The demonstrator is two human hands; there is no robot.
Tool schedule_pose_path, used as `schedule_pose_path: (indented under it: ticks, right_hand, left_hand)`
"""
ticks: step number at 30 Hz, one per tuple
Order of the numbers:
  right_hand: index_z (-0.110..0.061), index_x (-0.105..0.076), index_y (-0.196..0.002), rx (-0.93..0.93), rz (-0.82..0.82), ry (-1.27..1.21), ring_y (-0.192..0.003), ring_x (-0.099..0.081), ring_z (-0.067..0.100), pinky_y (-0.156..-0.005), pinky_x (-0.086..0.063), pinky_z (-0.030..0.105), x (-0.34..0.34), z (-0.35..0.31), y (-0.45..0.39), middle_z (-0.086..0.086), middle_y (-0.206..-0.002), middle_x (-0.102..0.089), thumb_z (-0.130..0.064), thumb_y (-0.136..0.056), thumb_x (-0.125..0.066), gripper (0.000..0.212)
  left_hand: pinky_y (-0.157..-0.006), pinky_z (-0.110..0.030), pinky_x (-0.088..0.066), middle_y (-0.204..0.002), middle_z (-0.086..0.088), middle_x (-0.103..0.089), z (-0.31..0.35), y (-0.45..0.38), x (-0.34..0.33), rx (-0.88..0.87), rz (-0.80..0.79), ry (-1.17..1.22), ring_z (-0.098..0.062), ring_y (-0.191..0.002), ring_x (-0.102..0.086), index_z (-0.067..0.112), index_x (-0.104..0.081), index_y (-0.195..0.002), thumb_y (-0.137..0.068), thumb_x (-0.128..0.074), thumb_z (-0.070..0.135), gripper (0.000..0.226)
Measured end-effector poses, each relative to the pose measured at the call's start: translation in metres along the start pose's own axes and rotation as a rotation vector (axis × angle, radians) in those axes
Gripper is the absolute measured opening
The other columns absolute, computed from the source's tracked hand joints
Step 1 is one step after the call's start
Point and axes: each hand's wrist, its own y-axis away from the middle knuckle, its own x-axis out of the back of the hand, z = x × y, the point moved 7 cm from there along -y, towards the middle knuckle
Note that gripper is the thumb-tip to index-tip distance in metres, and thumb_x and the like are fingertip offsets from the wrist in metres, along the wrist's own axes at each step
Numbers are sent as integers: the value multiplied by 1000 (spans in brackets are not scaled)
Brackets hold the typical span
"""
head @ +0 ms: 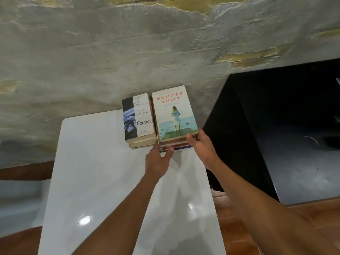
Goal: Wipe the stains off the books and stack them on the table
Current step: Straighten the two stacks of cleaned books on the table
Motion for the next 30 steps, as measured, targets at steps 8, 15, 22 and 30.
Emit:
schedule_pose_path:
  ticks: [8, 15, 22, 30]
  right_hand:
    - [-30, -59, -135, 11, 47, -101, -119, -63, 15, -103, -51, 46, 2, -6, 3, -10, -126, -67, -38, -100, -53, 36]
    - [-34, -59, -134, 2, 90, -39, -124, -58, 12, -106, -49, 46, 1, 14, 15, -13, -127, -65, -43, -99, -49, 38]
    - [-42, -18, -156, 54, 52, 183, -138, -45, 13, -112, -41, 48, 2, 11, 18, -18, -144, -51, -25, -97, -64, 77]
    - [-30, -47, -142, 32, 36, 454, -129, -53, 11, -106, -43, 33, 8, 17, 11, -10, -130, -62, -9, -85, -77, 68]
  left_hand:
    - [-100, -33, -48, -133, 1, -65, -1, 1, 2, -48, 4, -32, -23, -122, -60, 24, -53, -143, -98, -58, 46, 50]
    - [-104, -36, -45, -132, 3, -66, -12, 11, 0, -89, 24, -66, -21, -122, -60, 26, -54, -142, -98, -58, 44, 47]
    - [-99, -24, -41, -139, 4, -61, -13, 15, -4, -56, 71, -53, -20, -124, -58, 27, -40, -151, -100, -59, 36, 56]
    - [-101, -39, -51, -125, 2, -62, -30, 5, -14, -30, 114, 80, -19, -117, -58, 28, -44, -147, -83, -82, 19, 74]
